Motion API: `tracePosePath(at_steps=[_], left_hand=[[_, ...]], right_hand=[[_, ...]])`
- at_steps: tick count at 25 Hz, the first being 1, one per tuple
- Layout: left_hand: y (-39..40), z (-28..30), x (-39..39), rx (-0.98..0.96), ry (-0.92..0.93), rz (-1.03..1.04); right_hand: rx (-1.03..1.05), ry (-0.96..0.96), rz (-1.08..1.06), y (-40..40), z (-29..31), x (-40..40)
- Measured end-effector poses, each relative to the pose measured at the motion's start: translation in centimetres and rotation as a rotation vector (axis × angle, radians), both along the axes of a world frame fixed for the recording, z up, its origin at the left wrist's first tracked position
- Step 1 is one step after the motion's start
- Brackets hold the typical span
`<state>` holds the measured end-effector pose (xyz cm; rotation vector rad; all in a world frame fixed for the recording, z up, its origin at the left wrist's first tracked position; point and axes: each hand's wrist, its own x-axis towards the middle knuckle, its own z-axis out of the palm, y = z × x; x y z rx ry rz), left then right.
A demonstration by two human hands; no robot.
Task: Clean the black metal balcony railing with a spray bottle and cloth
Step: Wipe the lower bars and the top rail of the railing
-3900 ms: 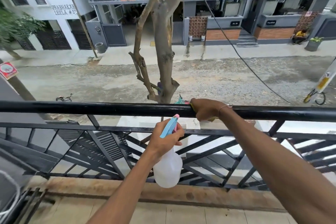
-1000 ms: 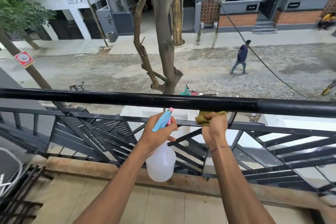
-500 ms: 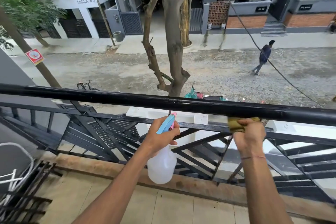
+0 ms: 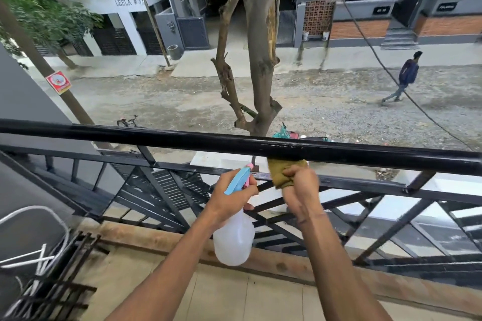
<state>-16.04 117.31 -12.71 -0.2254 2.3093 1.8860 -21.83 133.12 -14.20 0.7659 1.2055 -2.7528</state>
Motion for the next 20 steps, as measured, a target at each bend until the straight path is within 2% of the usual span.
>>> tracePosePath(at_steps=[3,6,13,15,17,20], left_hand=[[-3.4,-0.1,-0.3,-0.023,0.029,-0.026],[-6.7,-0.1,0.1,-0.005,0.042,-0.01],[-16.0,-1.0,1.3,0.084,0.021,0.112],[-18.2,-1.1,1.0,0.082,0.03,0.127],[-19.7,-1.2,0.1,0.064,0.045,0.132],[-21.2,-1.6,-1.5,0.071,0.046,0.141]], right_hand=[[-0.066,0.018,-0.27,3.5,0.0,-0.5],[-0.095,0.089,-0.372,1.4,1.2,-0.7],[-0.005,-0.021,-0.136,-15.1,1.5,-4.6],[0.016,0.015,-0.021,-18.9,1.4,-4.1],[-0.004,0.057,0.067,-21.4,1.4,-3.5],[-0.065,0.062,0.082,-21.1,1.5,-2.7]])
